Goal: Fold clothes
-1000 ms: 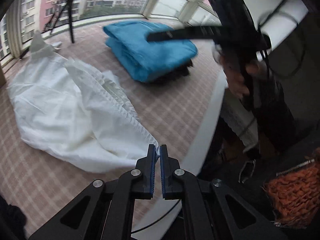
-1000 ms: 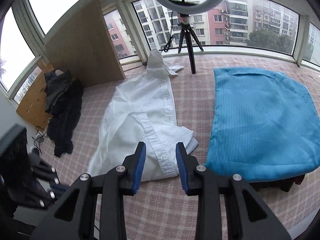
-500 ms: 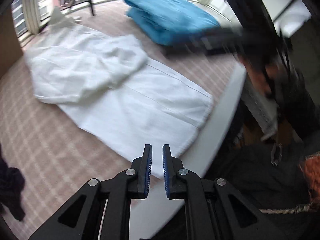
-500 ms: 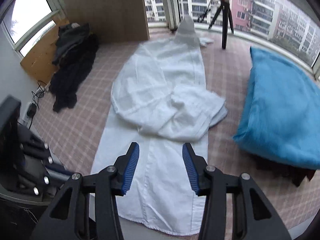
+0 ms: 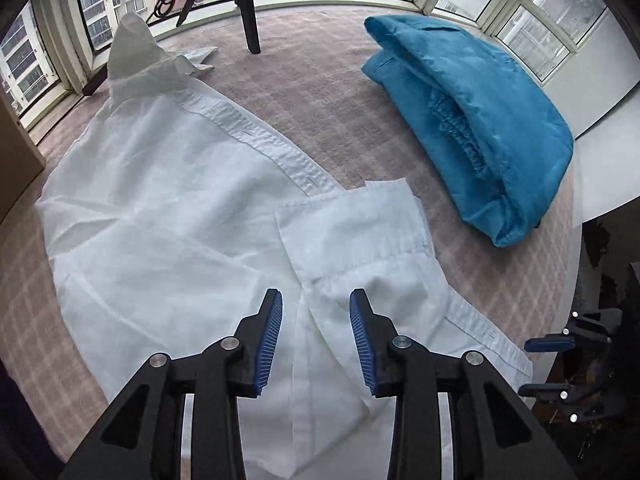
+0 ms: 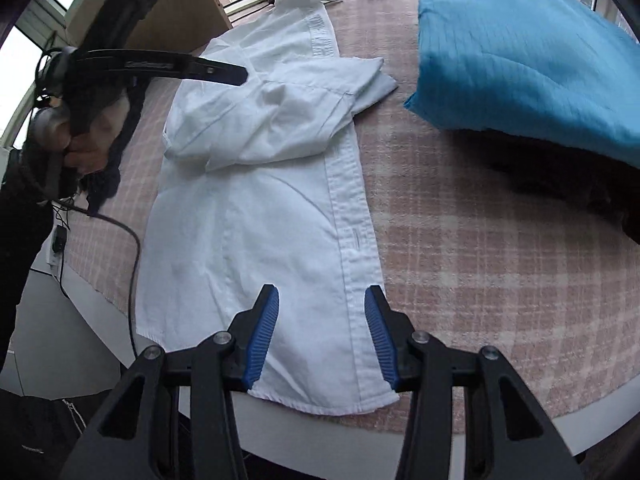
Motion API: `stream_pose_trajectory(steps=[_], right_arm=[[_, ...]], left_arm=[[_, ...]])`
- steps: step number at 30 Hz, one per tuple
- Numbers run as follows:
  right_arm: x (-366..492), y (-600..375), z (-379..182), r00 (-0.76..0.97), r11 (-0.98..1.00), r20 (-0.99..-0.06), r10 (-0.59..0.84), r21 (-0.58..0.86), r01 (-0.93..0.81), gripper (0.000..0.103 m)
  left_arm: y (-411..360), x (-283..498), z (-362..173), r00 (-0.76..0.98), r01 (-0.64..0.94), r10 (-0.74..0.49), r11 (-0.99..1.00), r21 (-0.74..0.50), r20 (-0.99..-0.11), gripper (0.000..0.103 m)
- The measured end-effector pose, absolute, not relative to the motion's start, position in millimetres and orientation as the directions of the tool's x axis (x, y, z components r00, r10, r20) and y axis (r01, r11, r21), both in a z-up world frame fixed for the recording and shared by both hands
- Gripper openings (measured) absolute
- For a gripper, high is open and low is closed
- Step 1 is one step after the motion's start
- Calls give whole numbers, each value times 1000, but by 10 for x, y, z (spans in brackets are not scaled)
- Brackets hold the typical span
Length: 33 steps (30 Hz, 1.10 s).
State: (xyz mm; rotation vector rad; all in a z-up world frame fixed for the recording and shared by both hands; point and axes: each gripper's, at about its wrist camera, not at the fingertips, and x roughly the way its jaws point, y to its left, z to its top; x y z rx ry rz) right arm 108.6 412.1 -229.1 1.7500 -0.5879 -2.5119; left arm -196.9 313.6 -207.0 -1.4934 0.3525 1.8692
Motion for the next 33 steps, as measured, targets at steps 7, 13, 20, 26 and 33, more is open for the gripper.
stream_pose_trajectory(steps=[7, 13, 20, 26, 33], right_arm=[[990, 4331, -2195, -419, -910, -870, -260, 366, -193, 44], [791, 4503, -2190, -432, -903, -860, -272, 383, -193, 44], [786, 4753, -2136, -451, -876, -844, -292, 425, -228, 45], [937, 4811, -1961, -474, -893, -843, -253, 392, -221, 45], [1102, 4873, -1760, -501, -911, -839, -213, 356, -209, 45]], left_arm=[[3338, -2141, -2339, -14, -674, 317, -703, -225, -948, 38], [3325, -2030, -2236, -54, -681, 387, -689, -249, -920, 9], [3243, -1537, -1825, 42, -722, 514, -577, -381, -857, 6], [3300, -728, -1583, 155, -776, 533, -455, -437, -831, 6], [3354, -53, -1793, 226, -836, 408, -386, -391, -885, 13]])
